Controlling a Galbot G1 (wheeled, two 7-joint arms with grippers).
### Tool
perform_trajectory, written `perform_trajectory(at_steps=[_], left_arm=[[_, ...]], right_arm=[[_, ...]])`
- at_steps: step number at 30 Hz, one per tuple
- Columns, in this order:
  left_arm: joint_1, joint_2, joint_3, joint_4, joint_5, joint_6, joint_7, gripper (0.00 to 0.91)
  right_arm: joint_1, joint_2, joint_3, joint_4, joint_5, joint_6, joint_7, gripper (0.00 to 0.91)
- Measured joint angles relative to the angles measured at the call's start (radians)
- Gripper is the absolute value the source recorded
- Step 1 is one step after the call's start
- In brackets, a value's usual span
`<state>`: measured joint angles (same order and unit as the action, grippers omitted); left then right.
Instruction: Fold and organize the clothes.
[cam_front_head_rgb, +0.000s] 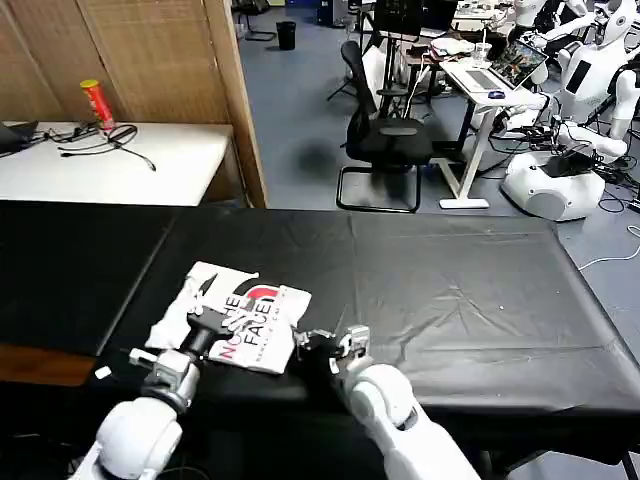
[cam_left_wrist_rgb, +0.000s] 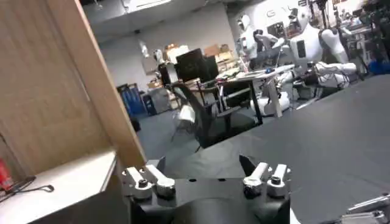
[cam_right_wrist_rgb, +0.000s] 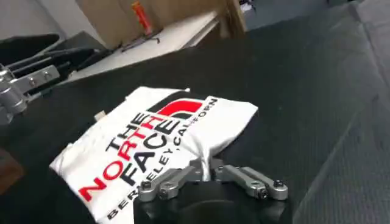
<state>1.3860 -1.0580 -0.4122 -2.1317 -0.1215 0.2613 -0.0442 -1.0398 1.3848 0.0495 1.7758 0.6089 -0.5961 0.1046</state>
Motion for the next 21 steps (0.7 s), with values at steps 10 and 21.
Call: perform_trajectory(at_steps=[10,21], left_arm=[[0.013,-0.005,-0.021,0.031,-0.006,-0.024,-0.007,0.878],[0.035,-0.020,-0.030,0.029,-0.126,-0.006,-0.064,0.878]], right_arm=[[-0.021,-0.155,0.176,0.069,0.066,-0.029,-0.018,0.878],[-0.138,-0.258,0.293,0.204,0.051,-0.124,0.042,0.878]])
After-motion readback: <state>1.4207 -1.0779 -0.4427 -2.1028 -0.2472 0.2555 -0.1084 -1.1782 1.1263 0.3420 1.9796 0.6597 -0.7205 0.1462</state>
